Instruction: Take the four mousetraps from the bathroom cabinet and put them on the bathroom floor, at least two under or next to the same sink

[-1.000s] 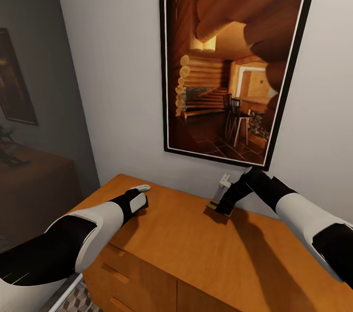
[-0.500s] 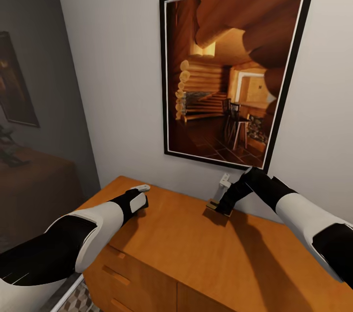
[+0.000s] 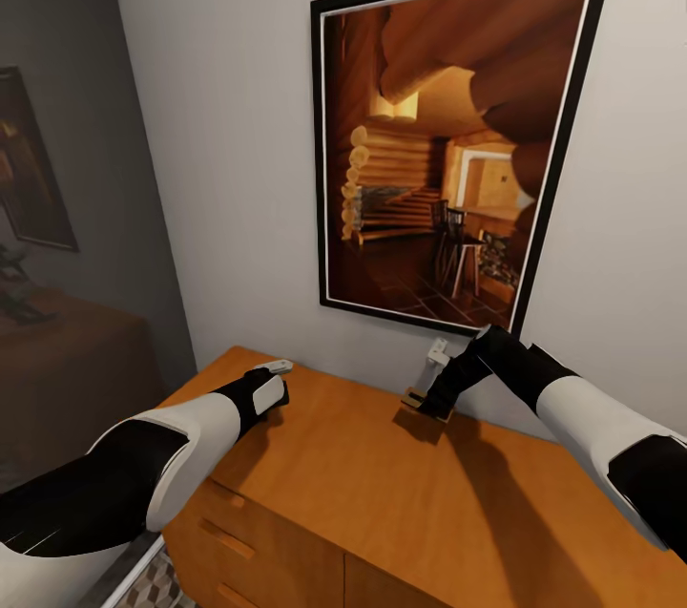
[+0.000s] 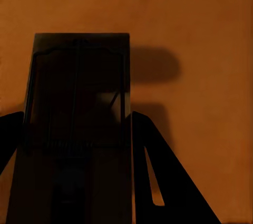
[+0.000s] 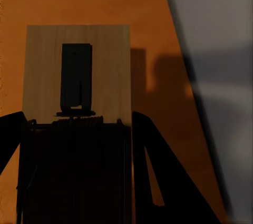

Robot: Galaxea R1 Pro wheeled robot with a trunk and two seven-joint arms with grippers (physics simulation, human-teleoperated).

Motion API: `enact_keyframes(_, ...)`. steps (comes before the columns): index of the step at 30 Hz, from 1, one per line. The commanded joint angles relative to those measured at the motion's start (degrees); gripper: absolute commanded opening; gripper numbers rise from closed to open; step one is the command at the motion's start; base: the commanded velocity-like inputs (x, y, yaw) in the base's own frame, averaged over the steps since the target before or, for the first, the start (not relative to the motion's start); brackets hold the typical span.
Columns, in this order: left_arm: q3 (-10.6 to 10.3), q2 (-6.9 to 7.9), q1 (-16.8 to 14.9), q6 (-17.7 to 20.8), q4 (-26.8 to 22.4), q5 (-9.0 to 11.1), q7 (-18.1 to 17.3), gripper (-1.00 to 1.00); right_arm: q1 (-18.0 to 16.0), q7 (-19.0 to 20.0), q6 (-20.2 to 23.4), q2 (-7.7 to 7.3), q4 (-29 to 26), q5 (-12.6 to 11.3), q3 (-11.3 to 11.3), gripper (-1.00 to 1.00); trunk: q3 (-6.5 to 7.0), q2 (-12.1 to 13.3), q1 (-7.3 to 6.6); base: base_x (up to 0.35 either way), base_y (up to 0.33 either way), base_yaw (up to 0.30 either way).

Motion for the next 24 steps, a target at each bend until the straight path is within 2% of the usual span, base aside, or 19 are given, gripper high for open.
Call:
enact_keyframes(1,-0.5,-0.04,-0.1,0.3,0.1,0.2,0.1,-1.00,0.0,0.2,0.5,-0.05,-0.2,0.1,0.1,-1.00,0.09,0.3,-0.21,0.000,0.000,0.000)
enact_keyframes(9,-0.4,-0.04,-0.1,0.3,0.1,0.2,0.1,-1.00,-0.1,0.2,0.5,-0.05,-0.2,0.1,0.1,-1.00,1.52,3.6,-1.97,-0.019,0.025,0.000)
enact_keyframes(24,-0.4,-0.04,-0.1,0.3,0.1,0.2,0.1,-1.00,-0.1,0.2,0.5,-0.05,-0.2,0.2,0.1,-1.00,4.22,9.6,-5.26,-0.163,0.220,0.000)
